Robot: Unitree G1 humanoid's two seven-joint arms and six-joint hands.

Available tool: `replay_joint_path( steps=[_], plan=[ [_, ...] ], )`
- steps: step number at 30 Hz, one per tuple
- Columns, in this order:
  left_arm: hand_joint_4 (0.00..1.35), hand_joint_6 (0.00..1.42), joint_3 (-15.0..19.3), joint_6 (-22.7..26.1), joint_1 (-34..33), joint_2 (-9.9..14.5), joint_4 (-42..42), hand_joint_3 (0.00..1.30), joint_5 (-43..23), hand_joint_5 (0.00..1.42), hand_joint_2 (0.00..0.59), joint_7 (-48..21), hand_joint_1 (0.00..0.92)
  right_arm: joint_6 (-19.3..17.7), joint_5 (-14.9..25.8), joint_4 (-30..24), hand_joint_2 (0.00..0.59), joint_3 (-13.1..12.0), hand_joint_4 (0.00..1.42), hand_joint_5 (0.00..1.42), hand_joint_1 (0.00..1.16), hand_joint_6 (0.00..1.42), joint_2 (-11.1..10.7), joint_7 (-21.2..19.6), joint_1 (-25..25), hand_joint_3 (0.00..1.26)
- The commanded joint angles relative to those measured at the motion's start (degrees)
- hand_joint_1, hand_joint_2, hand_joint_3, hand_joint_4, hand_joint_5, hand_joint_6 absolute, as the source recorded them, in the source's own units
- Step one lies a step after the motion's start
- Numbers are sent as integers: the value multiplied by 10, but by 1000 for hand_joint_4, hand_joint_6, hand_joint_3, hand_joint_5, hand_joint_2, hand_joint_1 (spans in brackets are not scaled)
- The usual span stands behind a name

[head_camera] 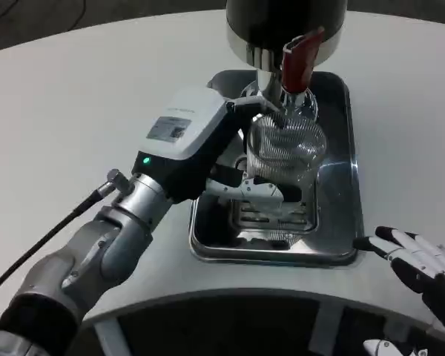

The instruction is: Grasp the cup under the faucet to collect the drink, then remove the cup.

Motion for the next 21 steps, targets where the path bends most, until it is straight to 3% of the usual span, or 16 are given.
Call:
replay_joint_path(
  steps=[1, 3, 6, 12, 15, 18, 21],
  plan=[
    [1147, 1424, -13, 4, -10, -2, 10, 977, 10, 1384, 175, 2, 487, -7, 10, -10, 420, -8, 22, 0, 493, 0, 0, -3, 12, 124],
    [1104, 1424, -18, 6, -12, -1, 11, 938, 11, 1363, 160, 0, 479, -7, 10, -10, 420, -8, 22, 0, 493, 0, 0, -3, 13, 124],
    [882, 1410, -21, 11, -10, 0, 8, 801, 12, 1191, 93, -3, 424, -5, 12, -10, 418, -9, 22, 0, 491, 0, -1, -2, 13, 128],
    [728, 1365, -22, 22, -5, 2, 0, 717, 15, 1032, 77, -2, 341, 0, 15, -10, 413, -12, 22, 0, 484, 0, -1, -2, 16, 143],
    [557, 1189, -21, 24, -3, 3, -5, 621, 18, 842, 78, -2, 251, 2, 18, -9, 413, -13, 22, 0, 482, 0, 0, -3, 15, 145],
    [474, 1065, -18, 21, 0, 7, -8, 554, 15, 756, 73, -6, 198, 3, 20, -6, 413, -12, 22, 0, 481, 0, -1, -4, 10, 146],
    [429, 1035, -14, 16, 4, 11, -12, 522, 11, 701, 74, -5, 189, 5, 20, -2, 412, -10, 22, 1, 480, 0, -1, -4, 5, 149]
  ],
)
